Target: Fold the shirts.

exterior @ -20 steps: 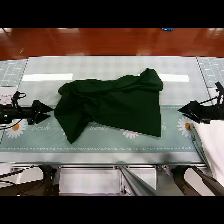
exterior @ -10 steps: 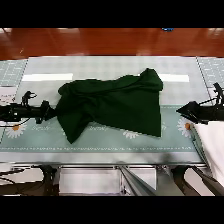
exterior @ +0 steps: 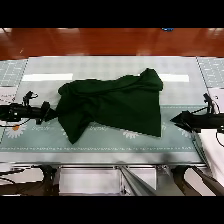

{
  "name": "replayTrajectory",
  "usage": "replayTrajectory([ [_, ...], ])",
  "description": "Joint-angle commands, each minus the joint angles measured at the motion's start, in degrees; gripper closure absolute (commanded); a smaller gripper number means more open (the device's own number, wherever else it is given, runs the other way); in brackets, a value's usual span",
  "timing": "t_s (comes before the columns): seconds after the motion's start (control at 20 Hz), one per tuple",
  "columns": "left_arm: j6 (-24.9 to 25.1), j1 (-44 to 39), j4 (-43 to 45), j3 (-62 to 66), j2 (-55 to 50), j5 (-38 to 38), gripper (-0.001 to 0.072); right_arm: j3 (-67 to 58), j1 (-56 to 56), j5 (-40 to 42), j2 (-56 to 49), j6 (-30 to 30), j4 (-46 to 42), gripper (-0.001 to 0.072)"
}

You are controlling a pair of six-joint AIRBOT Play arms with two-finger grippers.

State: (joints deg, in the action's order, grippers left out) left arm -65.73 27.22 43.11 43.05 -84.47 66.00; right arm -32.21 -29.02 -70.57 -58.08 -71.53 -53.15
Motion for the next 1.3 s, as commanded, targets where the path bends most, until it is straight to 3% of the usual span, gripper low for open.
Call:
replayTrajectory([
  [0.0, 0.6, 0.0, 0.3, 0.1, 0.3, 0.9, 0.0691, 0.8, 0.0, -1.7, -2.3, 1.5, -1.9, 0.0305],
  [0.35, 0.6, 0.0, 0.8, 0.1, 0.3, 1.7, 0.0691, 0.9, 9.4, -0.2, -10.7, -0.7, -3.8, 0.0305],
  [0.7, 1.2, 0.0, 0.8, 0.1, 0.3, 1.6, 0.069, -0.9, 17.9, 7.4, -15.3, -0.6, 4.7, 0.0317],
  [0.75, 1.2, 0.0, 0.8, 0.1, 0.3, 1.6, 0.069, -2.2, 19.2, 8.4, -15.7, -0.5, 6.1, 0.0403],
  [0.8, 2.0, 0.0, 0.6, 0.1, 0.3, 1.6, 0.0691, -3.7, 20.3, 9.4, -16.0, 1.0, 7.5, 0.0581],
  [0.85, 4.4, 0.0, 0.3, 0.1, 0.7, 1.6, 0.0691, -5.7, 21.5, 9.7, -16.0, 4.9, 8.5, 0.0688],
  [1.0, 3.0, 0.3, -1.7, 4.2, 4.7, 3.6, 0.0692, -17.9, 22.0, 3.8, -15.6, 2.8, 7.0, 0.0687],
  [1.25, 1.8, 0.4, -15.8, 21.5, 17.6, 3.6, 0.0691, -51.9, 22.0, -4.1, -10.7, -5.6, -0.7, 0.0687],
])
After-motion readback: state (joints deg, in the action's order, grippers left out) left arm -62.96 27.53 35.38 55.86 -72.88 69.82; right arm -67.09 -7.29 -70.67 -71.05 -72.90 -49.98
